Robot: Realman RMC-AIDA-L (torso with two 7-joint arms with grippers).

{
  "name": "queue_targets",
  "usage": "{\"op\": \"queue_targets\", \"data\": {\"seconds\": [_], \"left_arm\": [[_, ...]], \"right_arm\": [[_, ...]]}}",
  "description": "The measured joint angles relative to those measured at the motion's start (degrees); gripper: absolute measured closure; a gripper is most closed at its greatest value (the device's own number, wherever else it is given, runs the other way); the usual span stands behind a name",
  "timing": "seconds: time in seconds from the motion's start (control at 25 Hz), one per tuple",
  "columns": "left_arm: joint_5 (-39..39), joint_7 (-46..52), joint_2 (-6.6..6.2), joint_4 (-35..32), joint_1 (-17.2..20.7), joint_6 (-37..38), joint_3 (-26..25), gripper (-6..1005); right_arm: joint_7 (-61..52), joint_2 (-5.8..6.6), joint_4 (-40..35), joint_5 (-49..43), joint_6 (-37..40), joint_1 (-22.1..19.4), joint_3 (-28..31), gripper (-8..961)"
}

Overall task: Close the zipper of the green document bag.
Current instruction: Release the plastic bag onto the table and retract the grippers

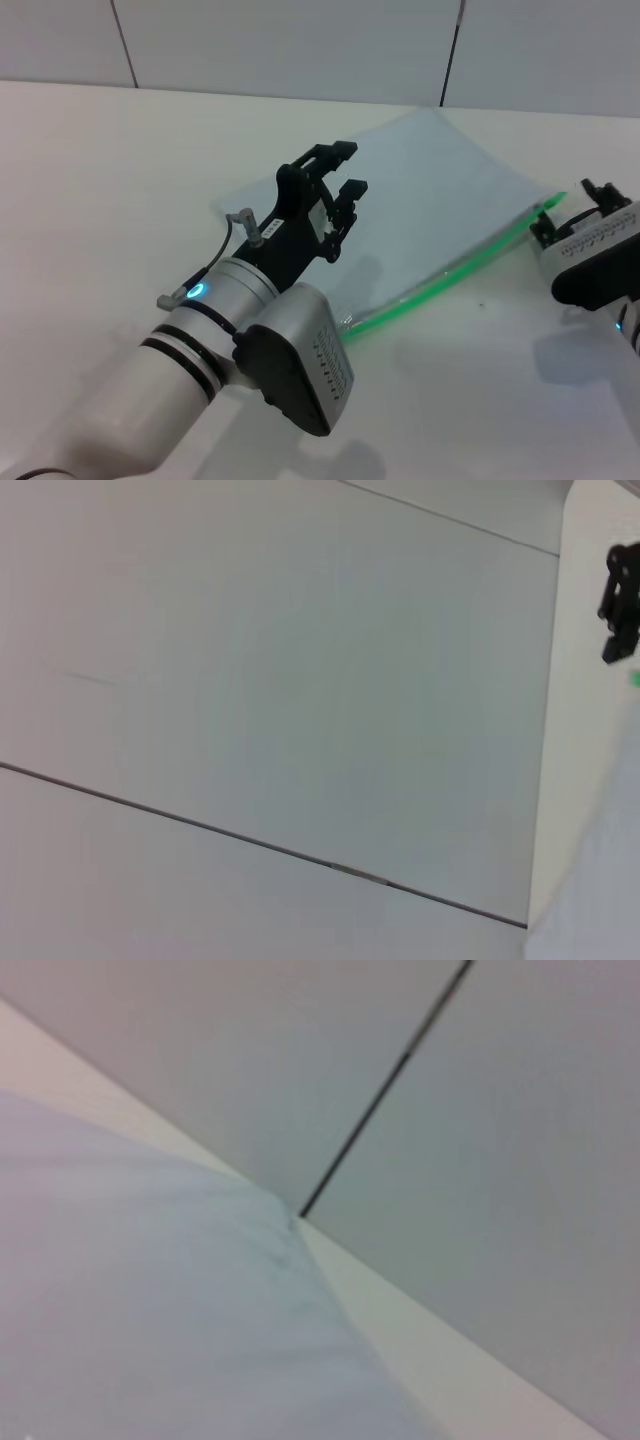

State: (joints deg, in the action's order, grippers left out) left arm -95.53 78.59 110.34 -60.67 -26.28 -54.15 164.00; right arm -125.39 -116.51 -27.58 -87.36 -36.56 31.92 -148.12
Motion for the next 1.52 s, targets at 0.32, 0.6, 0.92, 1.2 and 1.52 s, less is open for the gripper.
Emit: {"op": "queue_targets", "data": {"seconds": [0.32, 0.6, 0.92, 1.2, 1.52], "left_arm": [[-0.13, -0.21, -0.08, 0.03, 0.00, -0.82, 0.00, 495], [-0.01, -0.42, -0.13, -0.01, 0.00, -0.82, 0.00, 356], [0.20, -0.45, -0.07, 0.26, 0.00, -0.81, 0.00, 363], [0.27, -0.45, -0.04, 0.57, 0.33, -0.78, -0.05, 363], [0.27, 1.74, 0.45, 2.10, 0.50, -1.91, -0.34, 363]], "right_arm": [[0.00, -0.05, -0.05, 1.69, -1.70, -0.21, -0.01, 259], [0.41, -0.12, -0.87, 3.46, -4.24, -0.59, -0.46, 260], [0.42, -0.12, -2.25, 3.51, -6.68, -1.28, -0.09, 262], [0.75, -0.12, -6.29, 3.52, -13.30, -3.50, -0.43, 263], [4.32, -0.11, -12.66, 3.52, -23.94, -6.41, -0.60, 265]]}}
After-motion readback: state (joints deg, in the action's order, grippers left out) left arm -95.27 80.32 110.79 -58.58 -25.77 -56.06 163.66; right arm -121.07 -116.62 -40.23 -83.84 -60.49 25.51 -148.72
